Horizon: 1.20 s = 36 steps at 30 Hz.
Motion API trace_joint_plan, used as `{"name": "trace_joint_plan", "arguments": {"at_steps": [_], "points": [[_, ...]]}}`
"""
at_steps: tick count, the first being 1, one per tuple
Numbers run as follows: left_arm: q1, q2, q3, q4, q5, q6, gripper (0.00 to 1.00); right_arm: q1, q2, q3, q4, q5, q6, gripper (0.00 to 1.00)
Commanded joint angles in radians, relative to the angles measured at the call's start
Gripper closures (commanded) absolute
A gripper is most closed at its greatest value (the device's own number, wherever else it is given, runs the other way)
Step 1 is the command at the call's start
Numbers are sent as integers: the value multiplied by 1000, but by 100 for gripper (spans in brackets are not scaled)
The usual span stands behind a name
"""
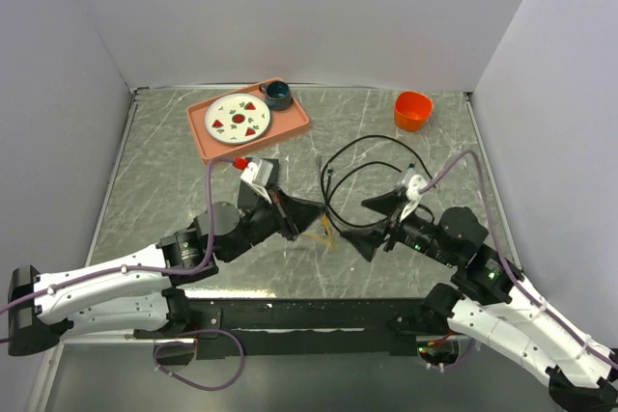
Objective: Insert the plug into the switch port
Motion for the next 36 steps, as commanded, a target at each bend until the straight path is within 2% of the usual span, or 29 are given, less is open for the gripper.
{"name": "trace_joint_plan", "arguments": {"at_steps": [1,4,7,10,12,16,22,24,30,32,36], "points": [[-3,17,108,-341,-403,-325,99,1,78,140,-63,283,105,0],[-3,39,144,-433,-452,-389,99,14,136,148,-3,228,104,0],[-3,39,139,-429,-475,-396,99,46,169,147,41,238,99,2],[-3,40,144,-441,-489,-410,99,67,210,157,67,243,94,18],[-3,54,161,-455,-496,-415,99,98,233,162,88,252,94,23],[-3,102,210,-501,-487,-423,99,179,319,193,97,333,68,23],[-3,128,214,-483,-475,-415,99,213,370,205,137,337,71,24],[-3,128,214,-480,-470,-415,99,213,367,200,147,353,76,30],[-2,126,204,-460,-458,-407,99,213,384,194,171,360,81,32],[-3,129,210,-467,-457,-407,99,215,399,194,186,347,85,38],[-2,134,213,-467,-449,-403,99,215,431,196,199,334,88,43]]}}
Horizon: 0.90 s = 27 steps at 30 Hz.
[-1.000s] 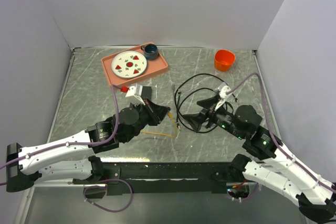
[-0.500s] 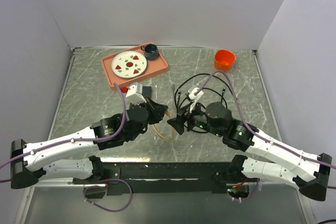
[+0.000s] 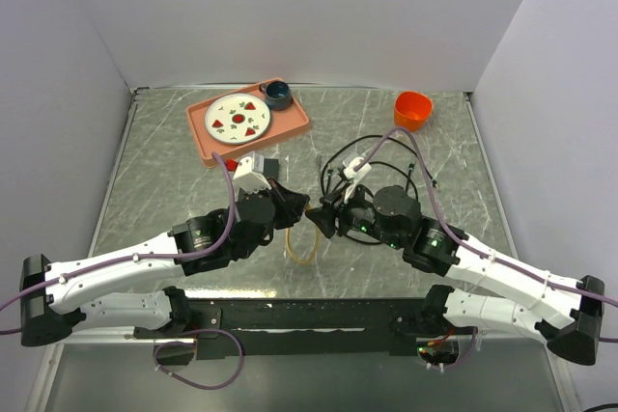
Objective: Insert the plug into the switch port
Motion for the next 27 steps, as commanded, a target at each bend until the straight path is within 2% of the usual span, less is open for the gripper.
{"name": "trace_joint_plan", "arguments": {"at_steps": [1,4,7,8,10,11,13,14,15,16,18,19,20,21,23,24,27], "points": [[-3,1,37,27,11,1,99,6,29,47,61,-2,5,43],[-4,-5,35,27,7,2,99,4,40,47,64,-12,2,50],[-3,-10,32,30,4,5,99,4,45,45,70,-10,3,61],[-3,-11,30,34,4,4,99,6,48,44,68,-6,6,72],[-3,-13,29,36,4,5,99,4,51,42,73,2,6,86],[-3,-13,30,31,4,5,99,4,51,39,76,4,5,97],[-3,-11,32,31,7,13,99,4,49,34,81,7,-1,100],[-3,-14,30,33,5,17,95,4,48,34,81,13,-6,100],[-4,-14,29,34,2,24,86,6,49,33,78,17,-8,100],[-3,-20,26,36,-1,31,56,4,49,31,76,22,-12,100],[19,-30,29,-1,-13,45,27,4,46,30,65,42,-30,100],[34,-46,29,-16,-13,54,8,4,45,28,62,48,-37,100],[60,-60,26,-35,5,63,2,4,42,24,59,53,-52,100],[124,-75,17,-50,19,82,1,4,39,19,56,82,-61,100],[204,-132,-31,-50,63,111,1,6,36,13,42,100,-104,100],[286,-151,-49,-50,97,138,1,6,36,5,35,94,-122,100],[411,-209,-115,-52,97,210,3,4,55,7,-10,85,-162,100]]}}
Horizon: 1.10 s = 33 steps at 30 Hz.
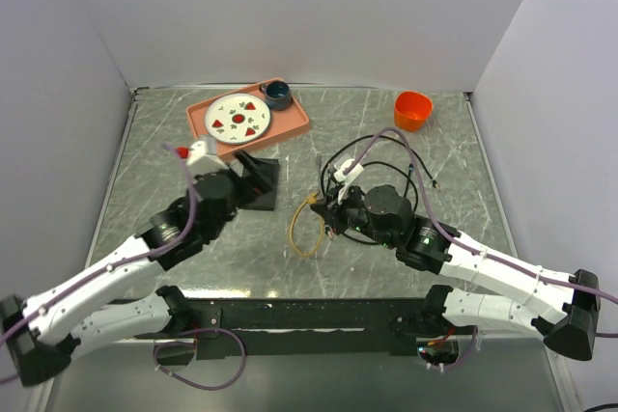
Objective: Insert the plug into the switch port
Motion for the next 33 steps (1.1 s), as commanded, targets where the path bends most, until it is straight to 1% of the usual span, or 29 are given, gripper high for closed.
{"name": "trace_joint_plan", "arguments": {"at_steps": [1,2,3,5,6,7,9,11,12,14,15,17,20,23,27,31,33], "points": [[162,-84,-84,-27,26,128,3,1,12,9,-24,20,-90,100],[184,-86,-95,-29,18,142,3,1,22,10,-30,11,-95,100],[236,-84,-104,-27,24,170,3,1,45,12,-33,0,-103,100],[299,-57,-121,-17,108,188,3,1,76,15,-27,-27,-113,100],[369,-41,-127,-3,149,203,4,1,116,15,-21,-38,-113,100],[400,-9,-142,14,244,211,3,2,139,18,-8,-43,-142,100],[477,32,-156,71,314,233,3,1,211,28,5,-60,-155,100],[515,112,-167,103,380,248,3,-1,263,33,34,-67,-172,100],[555,141,-167,127,398,262,3,-1,316,44,42,-66,-179,100],[586,230,-162,157,455,274,3,-4,375,58,67,-61,-201,100],[615,285,-158,195,473,282,3,-7,436,80,71,-60,-212,100],[635,335,-150,224,521,288,3,-19,498,114,74,-67,-235,100],[655,428,-123,288,549,305,3,-53,623,182,79,-115,-267,100],[666,526,-78,316,570,331,3,-81,694,237,88,-150,-297,100],[673,628,-26,345,604,365,3,-131,762,303,78,-176,-308,100],[679,710,-12,401,663,381,3,-212,794,318,85,-236,-296,100],[681,755,8,433,684,395,3,-225,803,322,84,-251,-294,100]]}}
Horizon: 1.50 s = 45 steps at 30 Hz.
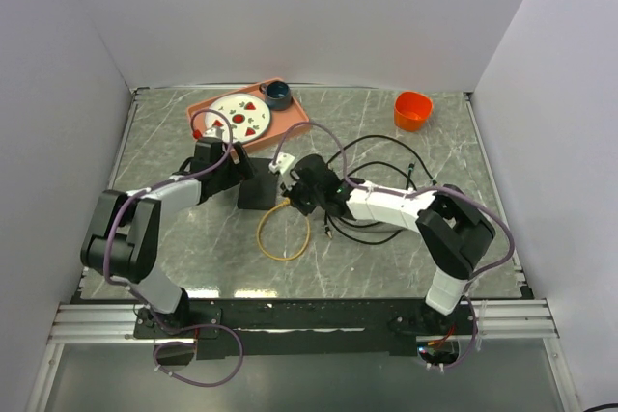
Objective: Insert the plug into the switch port
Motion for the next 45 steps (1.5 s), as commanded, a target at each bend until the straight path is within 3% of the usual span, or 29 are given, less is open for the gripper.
{"name": "trace_joint_plan", "arguments": {"at_steps": [1,8,13,16,22,25,26,28,32,40,45], "points": [[7,75,62,104,91,49,3,-47,21,51,34,-49,-17,100],[7,195,199,83,139,78,2,-31,-52,39,-27,-115,-23,100],[5,193,240,45,105,89,3,133,-223,-17,-66,-57,-45,100],[7,169,230,34,93,92,3,205,-365,-34,-86,-100,-48,100],[7,107,207,3,84,95,3,219,-802,-114,-44,-236,-16,100],[7,77,194,-3,79,97,3,218,-1028,-139,-116,-102,-14,100],[7,72,191,-4,79,98,3,216,-1057,-128,-150,-6,-10,100],[7,66,191,-11,81,98,3,216,-1135,-123,-208,35,-25,100],[7,69,187,-17,87,98,3,218,-1176,-130,-279,32,-17,100],[7,46,184,-60,74,120,3,224,-989,-36,-274,-306,23,100],[7,29,187,-67,55,137,3,272,-904,59,-293,-428,-19,100]]}}
